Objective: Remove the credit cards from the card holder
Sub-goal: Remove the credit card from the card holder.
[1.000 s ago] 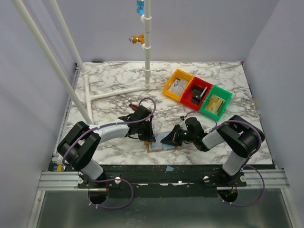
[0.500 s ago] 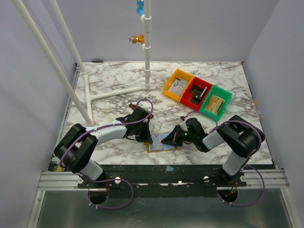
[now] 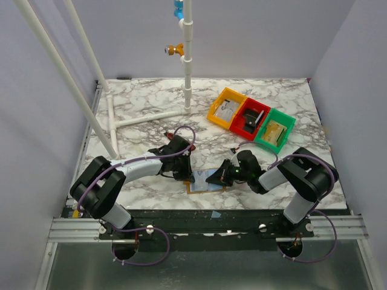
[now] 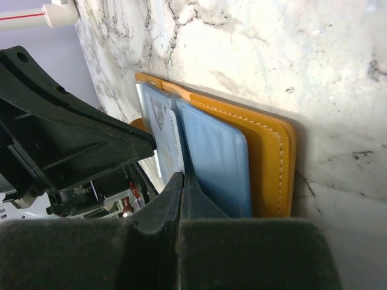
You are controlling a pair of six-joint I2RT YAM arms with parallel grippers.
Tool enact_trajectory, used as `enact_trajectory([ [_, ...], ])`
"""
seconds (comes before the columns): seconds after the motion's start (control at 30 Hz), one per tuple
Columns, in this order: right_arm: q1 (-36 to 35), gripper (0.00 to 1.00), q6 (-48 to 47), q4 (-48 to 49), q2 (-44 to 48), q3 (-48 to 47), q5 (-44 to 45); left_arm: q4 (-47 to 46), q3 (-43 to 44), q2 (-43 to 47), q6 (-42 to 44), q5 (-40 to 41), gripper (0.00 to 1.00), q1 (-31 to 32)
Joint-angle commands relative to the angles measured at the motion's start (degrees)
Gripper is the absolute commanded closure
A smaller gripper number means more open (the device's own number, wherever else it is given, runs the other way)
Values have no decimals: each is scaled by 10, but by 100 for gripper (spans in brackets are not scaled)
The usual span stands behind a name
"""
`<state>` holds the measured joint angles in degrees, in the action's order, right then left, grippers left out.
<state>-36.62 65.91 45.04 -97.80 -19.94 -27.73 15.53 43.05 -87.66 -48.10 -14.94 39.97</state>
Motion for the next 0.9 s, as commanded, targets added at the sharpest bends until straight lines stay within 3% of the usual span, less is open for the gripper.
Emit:
enact_trajectory([
  [0.0,8,99,-20,-37,6,15,25,26,-6,-29,7,35,100,-2],
  [0.57,21,95,-24,-34,13,21,13,27,-6,-34,8,34,100,-5],
  [0.87,21,90,0,42,-17,31,-23,26,-6,-34,9,33,100,-5],
])
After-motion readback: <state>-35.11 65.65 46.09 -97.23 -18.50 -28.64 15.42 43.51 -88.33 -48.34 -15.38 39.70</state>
